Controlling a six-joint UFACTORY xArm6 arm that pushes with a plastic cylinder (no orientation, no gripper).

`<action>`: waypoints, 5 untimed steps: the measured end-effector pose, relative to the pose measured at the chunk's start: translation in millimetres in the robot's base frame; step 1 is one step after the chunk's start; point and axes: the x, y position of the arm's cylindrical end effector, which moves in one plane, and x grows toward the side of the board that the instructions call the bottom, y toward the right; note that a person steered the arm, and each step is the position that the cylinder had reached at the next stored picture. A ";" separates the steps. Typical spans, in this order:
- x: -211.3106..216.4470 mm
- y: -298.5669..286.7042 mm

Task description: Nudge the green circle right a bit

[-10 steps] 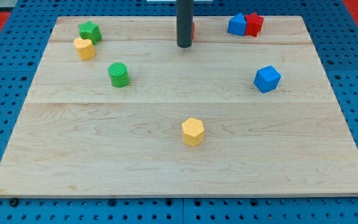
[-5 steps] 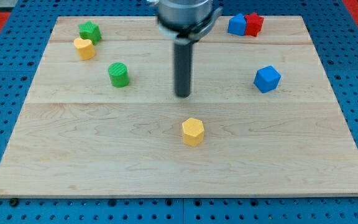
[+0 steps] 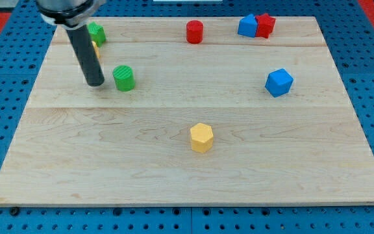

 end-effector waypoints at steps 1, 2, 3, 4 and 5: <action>0.0 2.0; 0.0 8.9; 0.0 21.6; -4.4 16.6; -6.0 13.5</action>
